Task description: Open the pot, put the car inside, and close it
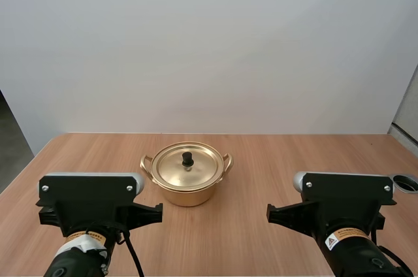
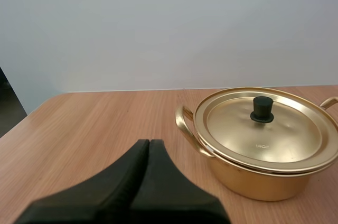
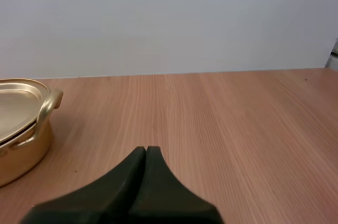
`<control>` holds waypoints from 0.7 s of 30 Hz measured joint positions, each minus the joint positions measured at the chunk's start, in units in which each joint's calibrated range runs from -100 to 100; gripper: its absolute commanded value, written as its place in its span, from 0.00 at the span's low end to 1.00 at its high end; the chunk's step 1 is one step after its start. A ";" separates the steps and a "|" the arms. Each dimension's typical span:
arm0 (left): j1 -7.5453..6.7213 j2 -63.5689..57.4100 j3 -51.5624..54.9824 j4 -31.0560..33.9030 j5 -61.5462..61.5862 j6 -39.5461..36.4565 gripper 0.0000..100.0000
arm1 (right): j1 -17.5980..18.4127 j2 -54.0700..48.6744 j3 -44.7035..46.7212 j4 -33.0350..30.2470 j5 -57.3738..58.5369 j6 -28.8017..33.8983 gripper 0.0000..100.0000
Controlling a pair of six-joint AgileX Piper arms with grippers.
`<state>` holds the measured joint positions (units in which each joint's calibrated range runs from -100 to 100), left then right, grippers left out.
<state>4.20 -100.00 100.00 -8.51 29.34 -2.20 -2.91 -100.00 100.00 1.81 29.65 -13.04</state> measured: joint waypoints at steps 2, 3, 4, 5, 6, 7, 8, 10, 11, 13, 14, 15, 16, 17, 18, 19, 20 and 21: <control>0.00 0.00 0.00 0.00 0.00 0.00 0.00 | 0.00 0.00 0.00 0.00 -0.68 0.00 0.00; 0.00 0.00 0.00 0.00 0.00 0.00 0.00 | 0.00 0.00 0.00 0.00 -0.67 0.00 0.00; 0.00 0.00 0.00 0.00 0.00 0.00 0.00 | 0.00 0.00 0.00 0.00 -0.67 0.00 0.00; 0.00 0.00 0.00 0.00 0.00 0.00 0.00 | 0.00 0.00 0.00 0.00 -0.67 0.00 0.00; 0.00 0.00 0.00 0.00 0.00 0.00 0.00 | 0.00 0.00 0.00 0.00 -0.67 0.00 0.00; 0.00 0.00 0.00 0.00 0.00 0.00 0.00 | 0.00 0.00 0.00 0.00 -0.67 0.00 0.00; 0.00 0.00 0.00 0.00 0.00 0.00 0.00 | 0.00 0.00 0.00 0.00 -0.67 0.00 0.00; 0.00 0.00 0.00 0.00 0.00 0.00 0.00 | 0.00 0.00 0.00 0.00 -0.67 0.00 0.00; 0.00 0.00 0.00 0.00 0.00 0.00 0.00 | 0.00 0.00 0.00 0.00 -0.67 0.00 0.00; 0.00 0.00 0.00 0.00 0.00 0.00 0.00 | 0.00 0.00 0.00 0.00 -0.67 0.00 0.00; 0.00 0.00 0.00 0.00 0.00 0.00 0.00 | 0.00 0.00 0.00 0.00 -0.67 0.00 0.00; 0.00 0.00 0.00 0.00 0.00 0.00 0.00 | 0.00 0.00 0.00 0.00 -0.67 0.00 0.00; 0.00 0.00 0.00 0.00 0.00 0.00 0.00 | 0.00 0.00 0.00 0.00 -0.67 0.00 0.00; 0.00 0.00 0.00 0.00 0.00 0.00 0.00 | 0.00 0.00 0.00 0.00 -0.67 0.00 0.00; 0.00 0.00 0.00 0.00 0.00 0.00 0.00 | 0.00 0.00 0.00 0.00 -0.67 0.00 0.00; 0.00 0.00 0.00 0.00 0.00 0.00 0.00 | 0.00 0.00 0.00 0.00 -0.67 0.00 0.00; 0.00 0.00 0.00 0.00 0.00 0.00 0.00 | 0.00 0.00 0.00 0.00 -0.67 0.00 0.00; 0.00 0.00 0.00 0.00 0.00 0.00 0.00 | 0.00 0.00 0.00 0.00 -0.67 0.00 0.00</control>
<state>4.20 -100.00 100.00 -8.51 29.34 -2.20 -2.91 -100.00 100.00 1.81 28.98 -13.04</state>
